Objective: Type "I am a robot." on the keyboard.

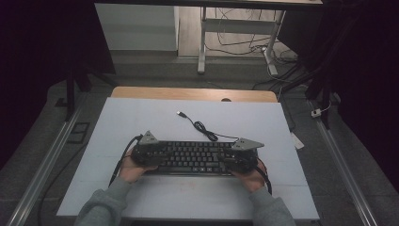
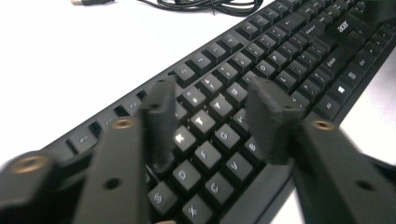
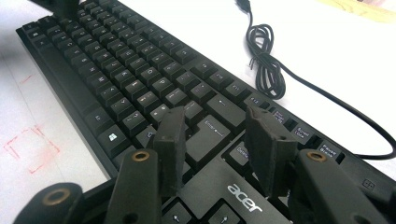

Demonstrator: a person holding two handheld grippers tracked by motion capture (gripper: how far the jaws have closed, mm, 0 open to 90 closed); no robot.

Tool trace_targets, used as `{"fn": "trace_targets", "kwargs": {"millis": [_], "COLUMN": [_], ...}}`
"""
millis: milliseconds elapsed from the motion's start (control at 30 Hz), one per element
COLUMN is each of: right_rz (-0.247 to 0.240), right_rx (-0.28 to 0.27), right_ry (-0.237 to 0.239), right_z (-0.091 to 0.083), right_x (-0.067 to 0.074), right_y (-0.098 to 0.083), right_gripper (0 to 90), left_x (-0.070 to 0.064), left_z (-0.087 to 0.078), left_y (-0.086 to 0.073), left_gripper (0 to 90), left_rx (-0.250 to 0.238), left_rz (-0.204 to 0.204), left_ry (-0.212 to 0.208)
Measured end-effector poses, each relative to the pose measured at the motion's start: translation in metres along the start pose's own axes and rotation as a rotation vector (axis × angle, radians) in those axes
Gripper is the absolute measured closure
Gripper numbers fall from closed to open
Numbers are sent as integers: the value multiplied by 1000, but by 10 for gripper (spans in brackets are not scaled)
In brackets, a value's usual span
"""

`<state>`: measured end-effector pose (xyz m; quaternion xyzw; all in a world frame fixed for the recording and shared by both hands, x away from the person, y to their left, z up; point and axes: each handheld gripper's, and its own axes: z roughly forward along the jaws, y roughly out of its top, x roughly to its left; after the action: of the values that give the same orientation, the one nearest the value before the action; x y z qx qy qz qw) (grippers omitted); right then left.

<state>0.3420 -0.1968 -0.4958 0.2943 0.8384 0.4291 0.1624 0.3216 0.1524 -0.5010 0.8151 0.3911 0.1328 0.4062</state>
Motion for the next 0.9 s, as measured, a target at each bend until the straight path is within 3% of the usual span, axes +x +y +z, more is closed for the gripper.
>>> {"fn": "trace_targets", "kwargs": {"millis": [133,233,567,900], "right_rz": [-2,-4,-9,-10], "right_rx": [-3,-1,-7,-6], "right_ry": [1,2,5,7], "right_z": [0,1,1,2], "right_x": [0,1,1,2], "right_y": [0,0,1,1], "right_gripper": [583,582,579,578], "left_x": [1,4,8,11], "left_z": [-11,-17,-36,-37], "left_y": [-4,-8,-26,-28], "left_gripper": [389,376,315,311], "left_rx": [9,3,26,26], "left_rz": [7,-14,-11,-15], "left_ry": [4,-11,-6,-5]}}
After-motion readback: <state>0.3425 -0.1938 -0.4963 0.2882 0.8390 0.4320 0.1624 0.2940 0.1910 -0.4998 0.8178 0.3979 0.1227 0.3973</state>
